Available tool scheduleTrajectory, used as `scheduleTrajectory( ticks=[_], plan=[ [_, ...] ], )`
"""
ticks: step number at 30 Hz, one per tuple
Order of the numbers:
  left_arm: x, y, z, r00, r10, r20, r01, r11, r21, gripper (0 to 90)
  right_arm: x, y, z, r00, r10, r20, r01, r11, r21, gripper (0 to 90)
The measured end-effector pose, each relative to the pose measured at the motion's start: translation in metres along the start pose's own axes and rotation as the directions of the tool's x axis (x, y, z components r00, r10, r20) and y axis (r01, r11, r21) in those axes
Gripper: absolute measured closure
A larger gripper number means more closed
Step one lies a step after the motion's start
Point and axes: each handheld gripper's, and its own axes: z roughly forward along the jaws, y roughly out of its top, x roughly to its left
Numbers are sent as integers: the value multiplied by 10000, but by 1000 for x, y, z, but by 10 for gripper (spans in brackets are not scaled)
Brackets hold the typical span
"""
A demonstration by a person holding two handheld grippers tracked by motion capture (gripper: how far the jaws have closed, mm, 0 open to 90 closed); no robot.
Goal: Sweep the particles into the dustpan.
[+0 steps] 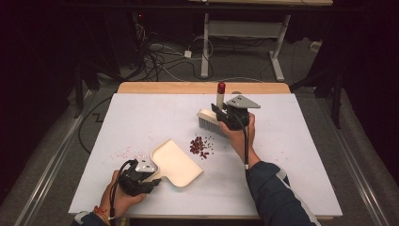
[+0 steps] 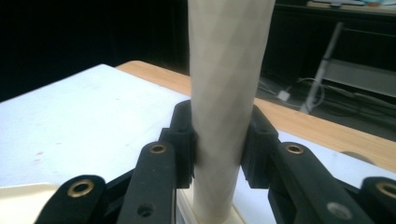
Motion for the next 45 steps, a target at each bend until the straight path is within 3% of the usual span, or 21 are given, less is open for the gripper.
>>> scheduleTrajectory(
  ticks=[5, 10, 15, 26, 29, 37, 40, 45],
  plan=[
    [-1, 0, 0, 10000, 5, -18, -5, 10000, -7, 638, 12, -5, -5, 9983, -253, -517, 249, 9997, -88, 703],
    [-1, 0, 0, 10000, 47, -58, -47, 10000, 34, 638, 26, -7, -9, 9928, -873, -825, 880, 9961, 50, 698],
    [0, 1, 0, 10000, 37, -8, -37, 10000, 13, 637, 34, -10, -15, 9887, -974, -1143, 985, 9951, 42, 695],
    [0, -2, -4, 9999, 100, 79, -101, 9999, 99, 637, 51, -14, -32, 9804, -1435, -1347, 1453, 9894, 40, 700],
    [0, -2, -4, 10000, 88, 45, -89, 9999, 121, 637, 54, -9, -31, 9707, -2197, -970, 2203, 9754, -51, 705],
    [0, -3, -3, 9999, 121, 94, -122, 9999, 99, 637, 31, 10, -19, 9854, -1670, -327, 1665, 9859, -170, 706],
    [0, -3, -3, 9999, 126, 105, -127, 9999, 96, 637, 27, 12, -16, 9798, -1986, 249, 1989, 9799, -130, 706],
    [-1, -3, -4, 9999, 128, 88, -129, 9999, 95, 637, 16, 6, -10, 9783, -1873, 891, 1861, 9823, 213, 706]
  ],
)
